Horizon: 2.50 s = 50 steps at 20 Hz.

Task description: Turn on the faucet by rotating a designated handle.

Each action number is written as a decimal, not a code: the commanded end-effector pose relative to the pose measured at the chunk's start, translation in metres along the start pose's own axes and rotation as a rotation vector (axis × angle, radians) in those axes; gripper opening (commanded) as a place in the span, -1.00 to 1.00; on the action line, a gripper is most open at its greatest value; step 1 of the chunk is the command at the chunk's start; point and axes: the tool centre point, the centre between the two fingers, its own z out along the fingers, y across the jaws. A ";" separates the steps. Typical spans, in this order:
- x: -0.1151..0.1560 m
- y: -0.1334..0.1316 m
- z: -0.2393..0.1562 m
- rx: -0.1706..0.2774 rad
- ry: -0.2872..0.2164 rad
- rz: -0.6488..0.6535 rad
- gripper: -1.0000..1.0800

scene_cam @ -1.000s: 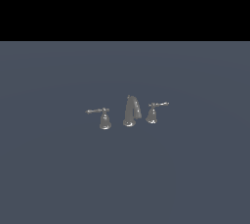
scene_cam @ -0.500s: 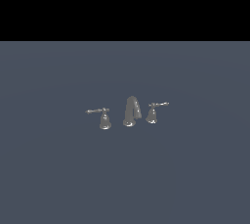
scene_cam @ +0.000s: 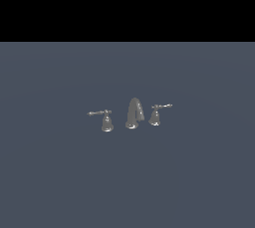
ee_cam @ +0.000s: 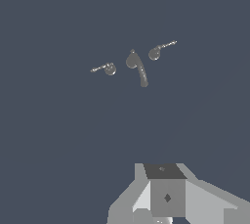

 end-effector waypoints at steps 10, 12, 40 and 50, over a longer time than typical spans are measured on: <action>0.070 -0.007 0.083 0.002 0.001 0.292 -1.00; 0.082 -0.006 0.097 0.003 0.001 0.341 -1.00; 0.233 0.068 0.289 -0.003 0.006 1.025 -1.00; 0.260 0.102 0.334 -0.003 0.007 1.194 -1.00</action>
